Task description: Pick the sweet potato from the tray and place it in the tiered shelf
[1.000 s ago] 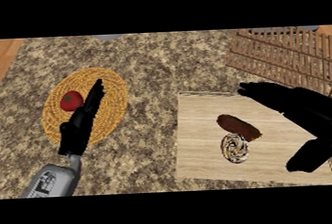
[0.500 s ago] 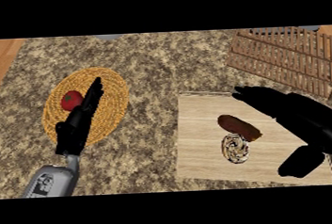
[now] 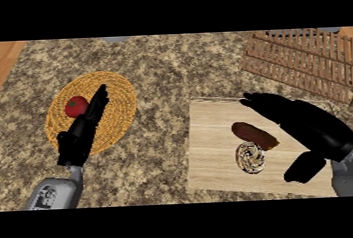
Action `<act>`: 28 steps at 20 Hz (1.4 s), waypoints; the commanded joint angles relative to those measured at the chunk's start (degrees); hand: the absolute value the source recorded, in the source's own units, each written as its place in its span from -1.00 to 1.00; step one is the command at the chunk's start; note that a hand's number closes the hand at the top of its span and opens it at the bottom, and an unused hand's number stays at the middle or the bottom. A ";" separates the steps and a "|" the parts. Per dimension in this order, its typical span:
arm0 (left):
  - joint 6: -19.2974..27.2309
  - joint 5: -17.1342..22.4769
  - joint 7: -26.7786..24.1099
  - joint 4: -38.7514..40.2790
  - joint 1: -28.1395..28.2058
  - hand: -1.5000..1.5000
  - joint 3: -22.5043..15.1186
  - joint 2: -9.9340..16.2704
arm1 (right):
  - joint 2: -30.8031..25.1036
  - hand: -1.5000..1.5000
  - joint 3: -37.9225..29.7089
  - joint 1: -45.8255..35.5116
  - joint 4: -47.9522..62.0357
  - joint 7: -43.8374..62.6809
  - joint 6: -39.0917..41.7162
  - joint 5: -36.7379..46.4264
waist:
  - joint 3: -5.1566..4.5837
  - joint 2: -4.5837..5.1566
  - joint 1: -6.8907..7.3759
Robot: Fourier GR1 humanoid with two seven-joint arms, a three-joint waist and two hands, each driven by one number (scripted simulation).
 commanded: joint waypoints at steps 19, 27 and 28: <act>-4.37 -4.65 -2.13 4.31 -2.58 0.00 6.51 -3.21 | 8.71 -1.00 0.19 -0.92 6.49 -4.37 0.38 16.56 | -0.01 0.00 -0.05; -5.98 -5.21 -0.08 -0.83 1.05 0.00 6.06 -4.22 | 8.93 -1.00 -2.04 0.35 14.29 -10.87 -5.08 20.72 | -0.01 -0.03 0.00; -2.55 -6.58 -1.22 4.76 -2.91 0.00 5.97 -7.10 | 8.97 -1.00 -2.64 -2.97 16.52 -11.74 -4.31 20.33 | -0.01 0.01 -0.05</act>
